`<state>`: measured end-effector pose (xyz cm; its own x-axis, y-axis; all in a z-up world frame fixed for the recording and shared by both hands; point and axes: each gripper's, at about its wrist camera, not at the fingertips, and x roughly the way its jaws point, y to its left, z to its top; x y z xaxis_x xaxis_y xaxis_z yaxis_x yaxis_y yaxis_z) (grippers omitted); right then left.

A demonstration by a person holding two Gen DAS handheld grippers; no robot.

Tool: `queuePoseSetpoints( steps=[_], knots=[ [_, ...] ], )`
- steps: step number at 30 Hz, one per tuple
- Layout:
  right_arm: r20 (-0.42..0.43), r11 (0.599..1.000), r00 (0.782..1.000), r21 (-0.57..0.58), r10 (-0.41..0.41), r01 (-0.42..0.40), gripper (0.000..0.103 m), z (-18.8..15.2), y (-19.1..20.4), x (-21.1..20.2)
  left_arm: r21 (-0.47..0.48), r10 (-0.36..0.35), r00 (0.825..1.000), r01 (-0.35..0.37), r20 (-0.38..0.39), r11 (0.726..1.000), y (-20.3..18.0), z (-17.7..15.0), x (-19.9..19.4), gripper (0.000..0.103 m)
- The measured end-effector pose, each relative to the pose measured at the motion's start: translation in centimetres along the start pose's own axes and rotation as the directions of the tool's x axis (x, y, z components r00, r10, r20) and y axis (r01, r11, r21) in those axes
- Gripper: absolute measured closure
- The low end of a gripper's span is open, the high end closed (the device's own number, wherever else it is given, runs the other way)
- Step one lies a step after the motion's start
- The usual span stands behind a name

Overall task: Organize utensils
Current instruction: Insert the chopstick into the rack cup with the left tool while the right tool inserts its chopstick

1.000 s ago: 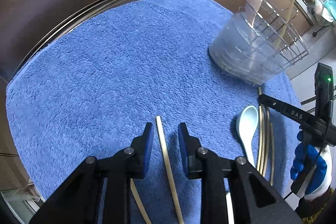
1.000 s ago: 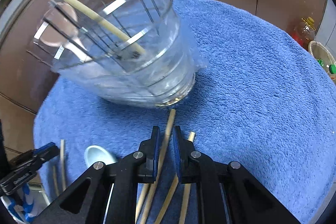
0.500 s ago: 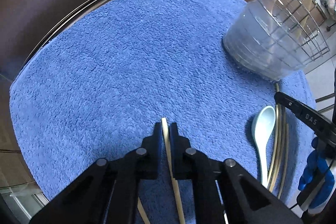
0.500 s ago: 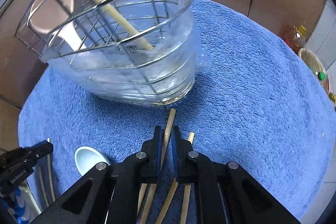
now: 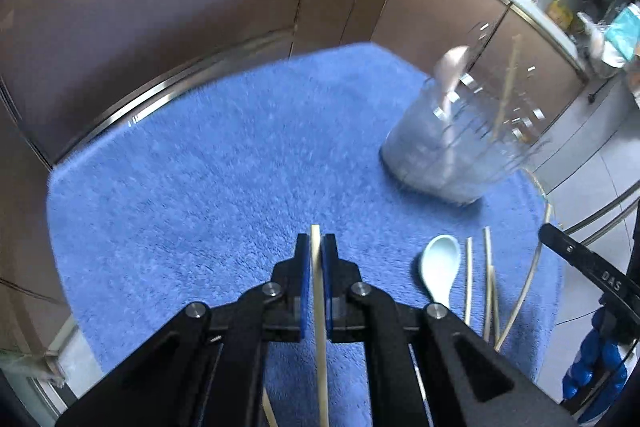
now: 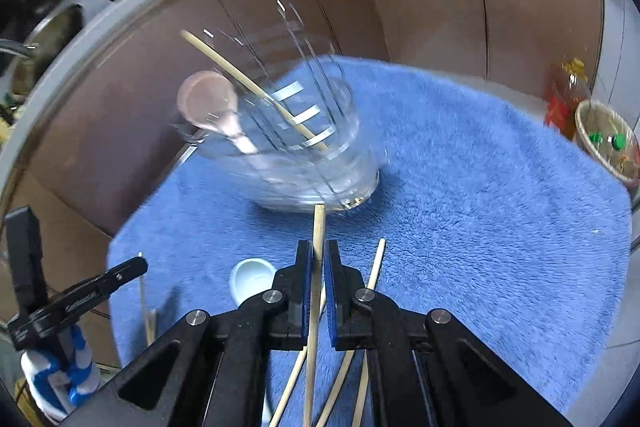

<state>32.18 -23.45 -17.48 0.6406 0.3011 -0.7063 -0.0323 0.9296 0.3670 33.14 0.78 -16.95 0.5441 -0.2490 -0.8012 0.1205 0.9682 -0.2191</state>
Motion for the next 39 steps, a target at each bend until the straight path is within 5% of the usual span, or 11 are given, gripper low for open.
queuePoseSetpoints(
  steps=[10, 21, 26, 34, 39],
  knots=[
    [0.158, 0.995, 0.985, -0.075, 0.073, -0.062, 0.097, -2.1, 1.3, -8.6, -0.006, -0.018, 0.989, 0.019, 0.144, 1.000, 0.1, -1.0, -6.1, 0.098],
    [0.351, 0.987, 0.933, -0.157, 0.081, -0.026, 0.097, -0.3, 4.4, -14.5, -0.031, -0.050, 0.961, 0.061, 0.271, 0.998, -1.0, 1.4, -10.3, 0.098],
    [0.444, 0.984, 0.891, -0.176, 0.094, -0.016, 0.097, 3.1, 5.6, -16.1, -0.045, -0.091, 0.927, 0.115, 0.365, 0.992, -2.3, 5.4, -12.5, 0.098],
    [0.568, 0.981, 0.821, -0.185, 0.060, 0.057, 0.097, 9.0, 6.2, -15.4, -0.083, -0.154, 0.833, 0.232, 0.531, 0.969, -5.4, 12.8, -12.9, 0.098],
    [0.601, 0.975, 0.799, -0.176, 0.000, 0.133, 0.097, 10.6, 5.4, -12.6, -0.106, -0.140, 0.818, 0.237, 0.558, 0.966, -7.8, 15.7, -9.3, 0.098]
  ],
)
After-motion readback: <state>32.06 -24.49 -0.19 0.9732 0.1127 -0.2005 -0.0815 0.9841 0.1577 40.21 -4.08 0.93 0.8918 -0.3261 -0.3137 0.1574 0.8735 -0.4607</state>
